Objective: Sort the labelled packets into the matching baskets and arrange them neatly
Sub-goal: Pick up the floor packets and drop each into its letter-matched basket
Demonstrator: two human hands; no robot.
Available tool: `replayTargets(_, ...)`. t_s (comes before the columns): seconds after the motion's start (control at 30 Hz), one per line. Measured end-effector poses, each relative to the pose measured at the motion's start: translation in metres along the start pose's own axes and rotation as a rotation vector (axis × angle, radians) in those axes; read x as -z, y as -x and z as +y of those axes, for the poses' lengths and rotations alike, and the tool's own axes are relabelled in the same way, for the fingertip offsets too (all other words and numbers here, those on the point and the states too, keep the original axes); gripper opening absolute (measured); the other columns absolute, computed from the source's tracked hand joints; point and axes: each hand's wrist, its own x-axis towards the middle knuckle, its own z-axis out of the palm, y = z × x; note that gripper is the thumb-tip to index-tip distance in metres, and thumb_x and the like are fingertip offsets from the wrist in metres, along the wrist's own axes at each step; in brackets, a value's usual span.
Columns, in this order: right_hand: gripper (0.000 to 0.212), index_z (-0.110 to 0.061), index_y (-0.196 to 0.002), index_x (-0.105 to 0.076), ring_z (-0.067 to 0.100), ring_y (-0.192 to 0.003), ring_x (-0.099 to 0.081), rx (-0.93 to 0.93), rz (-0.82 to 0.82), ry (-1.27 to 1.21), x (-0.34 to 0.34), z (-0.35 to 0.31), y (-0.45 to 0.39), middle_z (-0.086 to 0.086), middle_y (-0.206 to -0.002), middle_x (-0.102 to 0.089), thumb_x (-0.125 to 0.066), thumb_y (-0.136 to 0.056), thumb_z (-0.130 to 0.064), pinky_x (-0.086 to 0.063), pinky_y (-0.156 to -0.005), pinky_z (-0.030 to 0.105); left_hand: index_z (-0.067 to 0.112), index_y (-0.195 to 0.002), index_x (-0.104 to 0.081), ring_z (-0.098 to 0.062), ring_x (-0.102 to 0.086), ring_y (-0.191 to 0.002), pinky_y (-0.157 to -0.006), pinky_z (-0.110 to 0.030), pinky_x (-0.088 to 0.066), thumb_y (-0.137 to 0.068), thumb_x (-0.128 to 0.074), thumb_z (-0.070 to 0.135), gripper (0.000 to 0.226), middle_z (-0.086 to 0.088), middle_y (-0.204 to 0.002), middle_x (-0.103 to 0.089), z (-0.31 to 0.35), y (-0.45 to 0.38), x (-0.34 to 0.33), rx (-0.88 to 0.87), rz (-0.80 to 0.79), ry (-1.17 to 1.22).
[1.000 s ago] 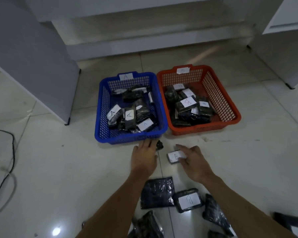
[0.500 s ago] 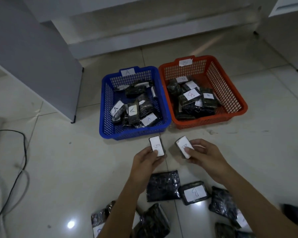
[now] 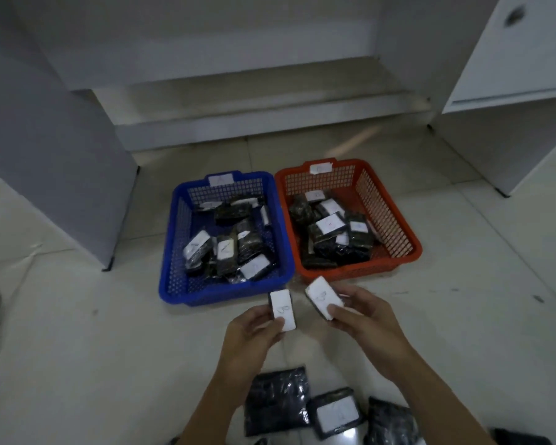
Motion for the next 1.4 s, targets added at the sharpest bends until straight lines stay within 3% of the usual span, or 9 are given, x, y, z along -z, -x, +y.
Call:
replayTargets(0.13,0.027,-0.001,-0.105,-0.070,0.024,-0.077,-0.071,0.104,0.260,0.049,0.032,-0.062,-0.041,0.015,-0.095,-0.074,-0.076,-0.080,0.008,-0.060,-0.063,0.027,0.006,-0.110,-0.067,-0.024,-0.073,-0.086,-0.081,-0.035,-0.061,-0.086,-0.071,0.004,0.024,-0.010,-0.096,-0.074,0.051,-0.053,-0.040,-0.077,-0.029,-0.248)
replayTargets(0.23,0.026,0.003,-0.101,-0.070,0.022,-0.064,-0.069,0.083,0.347,0.147,0.049,-0.099,-0.081,0.016,-0.087,-0.073,-0.082,-0.078,0.003,-0.060,-0.057,0.023,0.003,-0.110,-0.064,-0.029,-0.072,-0.080,-0.079,-0.041,-0.061,-0.086,-0.071,0.004,0.025,-0.015,-0.090,-0.072,0.090,-0.095,-0.080,-0.099,-0.035,-0.289)
replayTargets(0.33,0.027,0.003,-0.093,-0.070,0.029,-0.074,-0.075,-0.006,0.391,0.199,0.060,-0.112,-0.124,0.018,-0.091,-0.073,-0.087,-0.073,-0.001,-0.063,-0.065,0.030,0.012,-0.089,-0.065,-0.026,-0.072,-0.078,-0.077,-0.039,-0.062,-0.086,-0.072,0.007,0.009,-0.010,-0.079,-0.071,0.112,-0.135,-0.115,-0.100,-0.008,-0.373)
replayTargets(0.4,0.026,-0.002,-0.086,-0.072,0.030,-0.073,-0.076,-0.055,0.438,0.236,0.063,-0.114,-0.151,0.017,-0.087,-0.075,-0.091,-0.068,-0.005,-0.064,-0.072,0.039,0.015,-0.072,-0.066,-0.025,-0.074,-0.079,-0.079,-0.038,-0.061,-0.083,-0.076,0.009,0.016,-0.007,-0.081,-0.072,0.115,-0.165,-0.133,-0.105,0.028,-0.448)
replayTargets(0.6,0.023,-0.013,-0.079,-0.076,0.025,-0.077,-0.076,-0.072,0.513,0.377,0.066,-0.117,-0.209,0.008,-0.086,-0.077,-0.092,-0.063,-0.018,-0.064,-0.077,0.040,0.006,-0.093,-0.073,-0.022,-0.073,-0.082,-0.075,-0.036,-0.062,-0.081,-0.074,0.010,0.012,-0.007,-0.089,-0.073,0.120,-0.221,-0.177,-0.178,0.140,-0.637)
replayTargets(0.83,0.028,-0.007,-0.096,-0.074,0.024,-0.084,-0.074,-0.057,0.492,0.507,0.070,-0.116,-0.225,0.010,-0.095,-0.075,-0.086,-0.074,-0.018,-0.064,-0.076,0.039,0.005,-0.094,-0.073,-0.022,-0.071,-0.086,-0.079,-0.035,-0.061,-0.082,-0.073,0.007,0.013,-0.009,-0.098,-0.073,0.109,-0.255,-0.204,-0.215,0.161,-0.794)
replayTargets(0.97,0.016,-0.008,-0.095,-0.073,0.024,-0.091,-0.070,0.057,0.474,0.638,0.063,-0.110,-0.230,0.008,-0.102,-0.072,-0.079,-0.080,-0.011,-0.062,-0.083,0.040,0.004,-0.100,-0.067,-0.024,-0.067,-0.092,-0.068,-0.026,-0.053,-0.087,-0.066,0.010,0.015,-0.009,-0.101,-0.069,0.100,-0.263,-0.212,-0.242,0.236,-0.902)
replayTargets(1.13,0.020,-0.006,-0.103,-0.073,0.025,-0.101,-0.067,0.086,0.442,0.721,0.052,-0.097,-0.233,0.009,-0.111,-0.070,-0.076,-0.085,-0.013,-0.055,-0.085,0.029,0.000,-0.106,-0.063,-0.029,-0.065,-0.104,-0.078,-0.029,-0.052,-0.085,-0.071,0.015,0.028,-0.015,-0.113,-0.067,0.094,-0.263,-0.203,-0.237,0.326,-1.005)
replayTargets(1.4,0.025,-0.015,-0.112,-0.075,0.025,-0.113,-0.065,0.099,0.352,0.751,0.070,-0.101,-0.207,0.007,-0.121,-0.071,-0.070,-0.087,-0.011,-0.050,-0.105,0.032,0.011,-0.106,-0.074,-0.018,-0.065,-0.105,-0.079,-0.015,-0.044,-0.084,-0.074,0.017,0.023,-0.005,-0.111,-0.072,0.095,-0.231,-0.174,-0.269,0.241,-0.829)
